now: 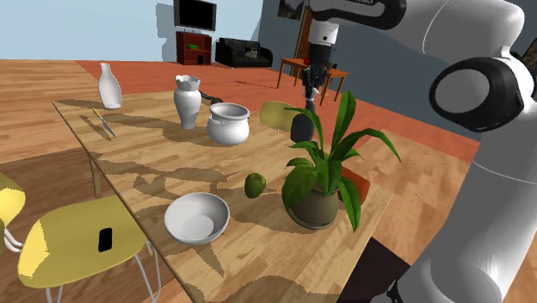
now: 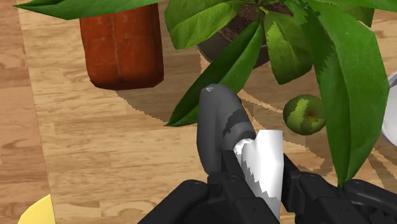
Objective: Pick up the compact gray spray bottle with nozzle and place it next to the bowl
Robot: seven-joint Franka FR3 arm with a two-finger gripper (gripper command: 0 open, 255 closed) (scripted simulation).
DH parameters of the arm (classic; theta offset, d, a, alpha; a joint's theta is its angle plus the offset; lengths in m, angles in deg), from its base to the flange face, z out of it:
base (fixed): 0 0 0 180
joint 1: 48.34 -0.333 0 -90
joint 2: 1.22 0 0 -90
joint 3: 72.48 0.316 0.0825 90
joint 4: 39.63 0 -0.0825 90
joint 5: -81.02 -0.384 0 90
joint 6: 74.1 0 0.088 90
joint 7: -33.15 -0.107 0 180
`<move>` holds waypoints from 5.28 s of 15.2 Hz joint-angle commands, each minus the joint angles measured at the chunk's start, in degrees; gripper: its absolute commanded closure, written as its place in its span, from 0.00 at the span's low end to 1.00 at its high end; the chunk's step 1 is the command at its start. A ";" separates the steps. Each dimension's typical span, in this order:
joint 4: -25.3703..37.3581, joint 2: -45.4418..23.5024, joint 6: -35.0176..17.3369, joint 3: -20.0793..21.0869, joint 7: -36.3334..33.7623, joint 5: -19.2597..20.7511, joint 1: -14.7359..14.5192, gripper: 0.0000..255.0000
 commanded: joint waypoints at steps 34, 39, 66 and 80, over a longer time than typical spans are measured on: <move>-9.98 13.88 4.12 14.15 -31.60 -0.47 -17.41 1.00; -16.14 15.65 -0.28 14.13 -31.51 -0.52 -17.39 1.00; -40.38 18.47 -21.70 14.15 -31.22 -0.64 -17.42 1.00; -48.84 16.26 -32.36 14.20 -31.17 -0.61 -17.44 1.00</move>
